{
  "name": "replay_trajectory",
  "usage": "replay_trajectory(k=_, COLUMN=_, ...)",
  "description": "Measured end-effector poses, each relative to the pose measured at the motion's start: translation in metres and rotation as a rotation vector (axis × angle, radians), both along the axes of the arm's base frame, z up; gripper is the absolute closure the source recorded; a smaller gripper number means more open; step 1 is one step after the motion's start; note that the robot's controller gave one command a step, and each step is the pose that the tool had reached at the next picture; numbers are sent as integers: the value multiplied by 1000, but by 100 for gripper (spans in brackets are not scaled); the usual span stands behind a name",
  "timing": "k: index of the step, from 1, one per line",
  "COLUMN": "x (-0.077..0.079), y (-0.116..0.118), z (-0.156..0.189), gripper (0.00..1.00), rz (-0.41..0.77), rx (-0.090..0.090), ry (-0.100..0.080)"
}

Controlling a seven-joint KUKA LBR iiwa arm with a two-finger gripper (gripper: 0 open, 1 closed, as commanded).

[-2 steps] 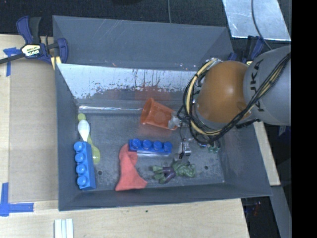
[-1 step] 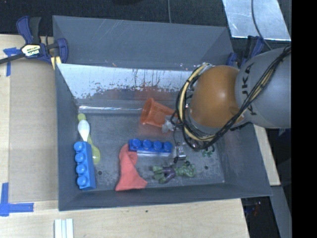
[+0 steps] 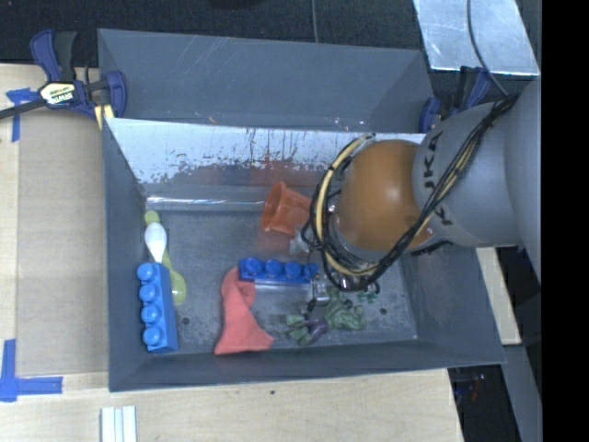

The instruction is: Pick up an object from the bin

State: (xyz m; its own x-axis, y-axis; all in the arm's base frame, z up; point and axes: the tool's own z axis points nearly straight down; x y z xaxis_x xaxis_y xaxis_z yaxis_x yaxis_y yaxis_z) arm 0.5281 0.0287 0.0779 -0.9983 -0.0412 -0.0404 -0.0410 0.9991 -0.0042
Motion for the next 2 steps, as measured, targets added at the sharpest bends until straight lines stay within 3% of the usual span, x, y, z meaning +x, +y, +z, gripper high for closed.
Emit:
replay_trajectory(k=1, x=-4, y=-3, z=-6, gripper=100, rz=-63, rx=5, ry=-3)
replay_trajectory(k=2, x=-4, y=-3, z=-6, gripper=100, rz=-63, rx=4, ry=-3)
